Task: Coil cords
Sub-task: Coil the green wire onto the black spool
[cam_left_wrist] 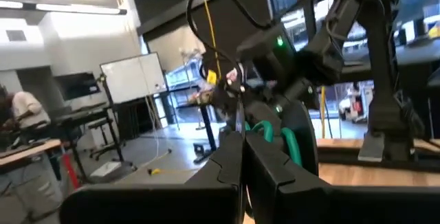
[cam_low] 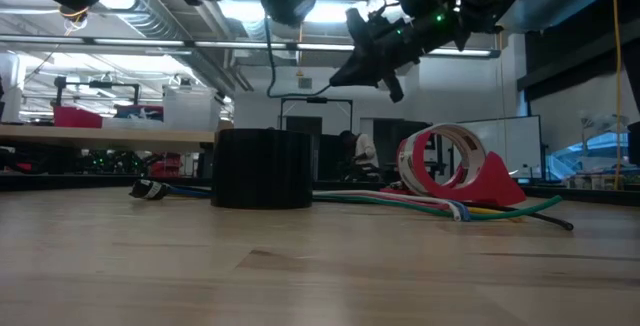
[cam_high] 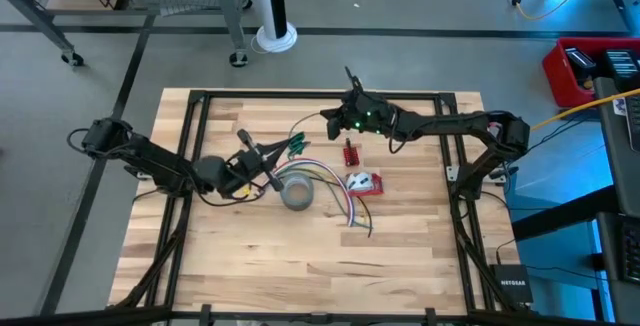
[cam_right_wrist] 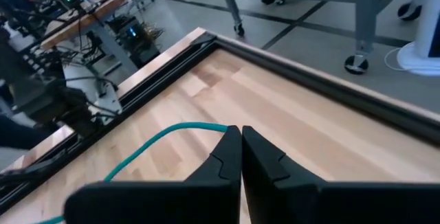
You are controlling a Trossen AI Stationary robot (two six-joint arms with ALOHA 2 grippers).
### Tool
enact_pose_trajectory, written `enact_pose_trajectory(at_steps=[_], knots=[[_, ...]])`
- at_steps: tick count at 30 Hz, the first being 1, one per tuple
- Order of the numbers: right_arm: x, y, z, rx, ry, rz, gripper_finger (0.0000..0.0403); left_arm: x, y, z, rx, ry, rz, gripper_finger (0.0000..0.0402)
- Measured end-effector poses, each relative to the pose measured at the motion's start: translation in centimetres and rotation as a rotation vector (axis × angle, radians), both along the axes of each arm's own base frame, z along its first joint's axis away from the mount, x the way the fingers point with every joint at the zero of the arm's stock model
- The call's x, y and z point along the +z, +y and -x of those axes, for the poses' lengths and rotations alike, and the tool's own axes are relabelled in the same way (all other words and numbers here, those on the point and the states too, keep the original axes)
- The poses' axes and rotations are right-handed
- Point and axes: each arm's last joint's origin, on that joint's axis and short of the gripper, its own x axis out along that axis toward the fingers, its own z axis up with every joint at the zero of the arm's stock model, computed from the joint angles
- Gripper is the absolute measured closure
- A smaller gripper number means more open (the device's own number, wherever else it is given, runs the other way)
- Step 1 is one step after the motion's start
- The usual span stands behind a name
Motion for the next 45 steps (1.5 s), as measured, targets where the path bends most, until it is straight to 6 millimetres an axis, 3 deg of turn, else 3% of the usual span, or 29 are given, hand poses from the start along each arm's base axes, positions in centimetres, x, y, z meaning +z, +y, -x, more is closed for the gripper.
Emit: enact_pose_trajectory(at_steps=[7,19,29,45], knots=[[0.6,-1.0,0.2,-0.03,-0.053,0.021,0.04,-1.3,-0.2,-0.2,0.018,0.073,0.082,0.0401],[4.6,-1.5,-1.0,-0.035,-0.109,0.044,0.04,-3.7,0.4,0.2,0.255,0.156,0.216,0.0401],[3.8,-1.7,-0.7,-0.12,0.027,0.024,0.04,-3.2,0.5,0.3,0.304,0.141,0.19,0.0401],[4.7,-1.8,-0.9,-0.12,-0.061,0.053,0.04,-4.4,0.5,0.5,0.326,0.108,0.294,0.0401]])
